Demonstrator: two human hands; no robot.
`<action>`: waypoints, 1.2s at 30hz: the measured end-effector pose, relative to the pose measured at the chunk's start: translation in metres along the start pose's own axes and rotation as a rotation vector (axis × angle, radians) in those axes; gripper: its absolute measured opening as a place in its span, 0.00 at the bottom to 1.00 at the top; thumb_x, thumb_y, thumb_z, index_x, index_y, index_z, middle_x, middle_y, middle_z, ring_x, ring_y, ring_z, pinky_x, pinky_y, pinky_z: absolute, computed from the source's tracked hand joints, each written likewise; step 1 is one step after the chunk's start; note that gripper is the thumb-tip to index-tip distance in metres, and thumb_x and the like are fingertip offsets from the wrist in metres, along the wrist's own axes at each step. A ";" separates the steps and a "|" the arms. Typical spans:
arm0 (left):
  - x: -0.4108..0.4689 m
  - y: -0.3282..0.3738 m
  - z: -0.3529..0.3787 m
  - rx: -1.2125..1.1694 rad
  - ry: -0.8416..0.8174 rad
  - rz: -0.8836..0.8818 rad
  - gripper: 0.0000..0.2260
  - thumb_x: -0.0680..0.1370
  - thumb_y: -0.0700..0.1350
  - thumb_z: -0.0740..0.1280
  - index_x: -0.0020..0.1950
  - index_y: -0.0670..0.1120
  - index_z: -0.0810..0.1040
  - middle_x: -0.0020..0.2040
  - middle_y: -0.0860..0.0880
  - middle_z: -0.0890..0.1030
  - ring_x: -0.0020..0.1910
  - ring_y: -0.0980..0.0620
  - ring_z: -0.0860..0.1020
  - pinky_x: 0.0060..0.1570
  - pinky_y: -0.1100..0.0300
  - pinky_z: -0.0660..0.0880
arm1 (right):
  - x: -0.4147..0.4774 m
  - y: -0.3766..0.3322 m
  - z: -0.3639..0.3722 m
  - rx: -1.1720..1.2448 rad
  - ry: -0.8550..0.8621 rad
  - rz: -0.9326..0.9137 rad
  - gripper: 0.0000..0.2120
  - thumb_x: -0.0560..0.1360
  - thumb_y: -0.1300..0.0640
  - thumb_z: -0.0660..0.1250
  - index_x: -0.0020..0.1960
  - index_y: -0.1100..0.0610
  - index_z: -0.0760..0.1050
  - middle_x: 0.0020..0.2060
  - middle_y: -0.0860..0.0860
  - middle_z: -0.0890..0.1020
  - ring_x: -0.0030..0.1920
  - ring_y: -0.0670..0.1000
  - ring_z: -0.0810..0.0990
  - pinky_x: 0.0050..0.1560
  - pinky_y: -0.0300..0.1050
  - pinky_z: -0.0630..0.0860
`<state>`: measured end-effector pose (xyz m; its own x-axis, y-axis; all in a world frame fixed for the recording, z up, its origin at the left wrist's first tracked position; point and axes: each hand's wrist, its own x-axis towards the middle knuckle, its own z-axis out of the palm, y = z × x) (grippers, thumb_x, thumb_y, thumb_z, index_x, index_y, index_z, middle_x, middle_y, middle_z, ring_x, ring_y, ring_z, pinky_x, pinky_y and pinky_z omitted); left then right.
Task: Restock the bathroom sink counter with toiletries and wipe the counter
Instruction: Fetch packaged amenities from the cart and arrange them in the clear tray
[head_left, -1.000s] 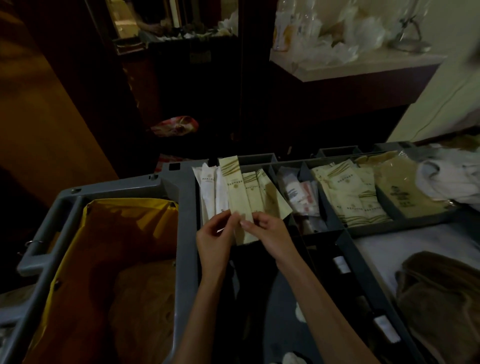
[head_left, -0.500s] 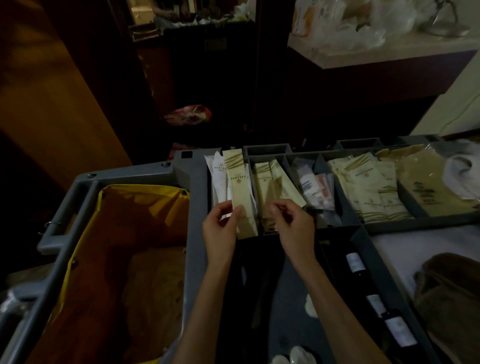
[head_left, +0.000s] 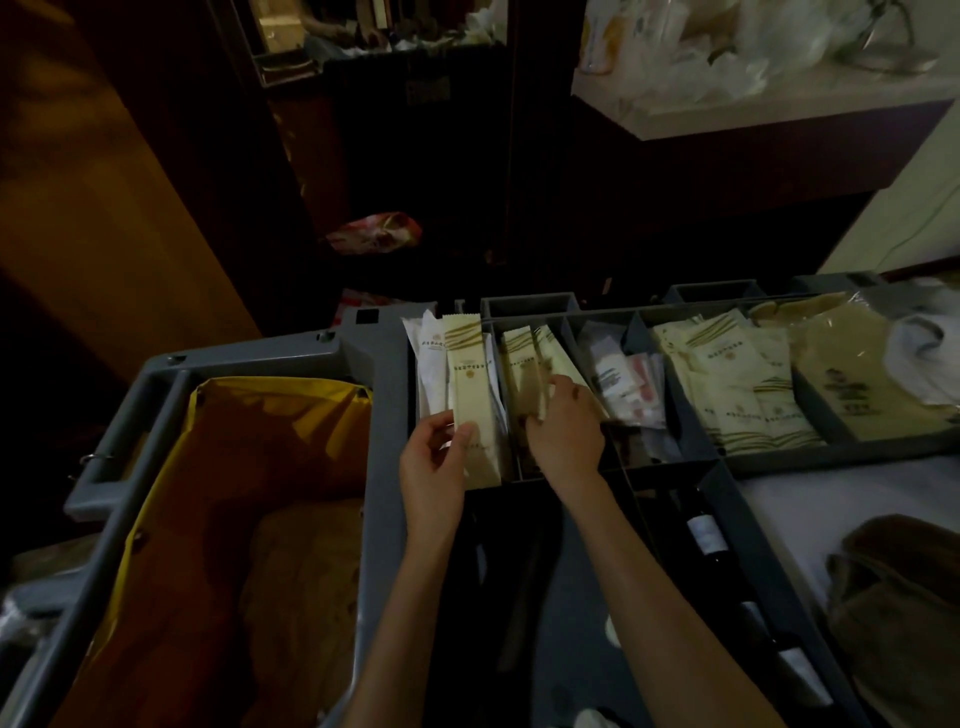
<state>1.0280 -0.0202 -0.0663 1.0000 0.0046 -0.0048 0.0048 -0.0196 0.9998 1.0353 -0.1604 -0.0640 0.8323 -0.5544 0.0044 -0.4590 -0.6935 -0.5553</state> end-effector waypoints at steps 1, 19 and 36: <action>0.000 0.000 0.000 -0.004 -0.002 -0.012 0.06 0.78 0.42 0.67 0.55 0.46 0.77 0.49 0.46 0.82 0.47 0.51 0.82 0.45 0.58 0.81 | 0.001 0.001 0.000 0.017 -0.017 0.011 0.22 0.77 0.57 0.66 0.68 0.59 0.64 0.62 0.58 0.70 0.59 0.60 0.75 0.50 0.51 0.74; -0.005 0.005 0.004 -0.164 -0.039 -0.095 0.08 0.77 0.41 0.68 0.56 0.46 0.77 0.48 0.46 0.83 0.44 0.53 0.83 0.36 0.63 0.78 | -0.051 0.010 -0.045 1.029 -0.356 0.122 0.09 0.73 0.60 0.71 0.53 0.58 0.78 0.45 0.51 0.85 0.42 0.45 0.84 0.38 0.34 0.77; -0.050 0.011 0.036 -0.298 -0.493 -0.150 0.20 0.71 0.30 0.70 0.59 0.47 0.75 0.51 0.50 0.84 0.50 0.54 0.83 0.43 0.63 0.79 | -0.104 0.056 -0.057 1.165 -0.103 0.324 0.06 0.73 0.63 0.71 0.49 0.59 0.79 0.46 0.57 0.84 0.44 0.53 0.84 0.42 0.45 0.80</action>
<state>0.9782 -0.0563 -0.0557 0.8730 -0.4805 -0.0834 0.2160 0.2276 0.9495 0.9053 -0.1682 -0.0480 0.7758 -0.5494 -0.3105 -0.1404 0.3295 -0.9337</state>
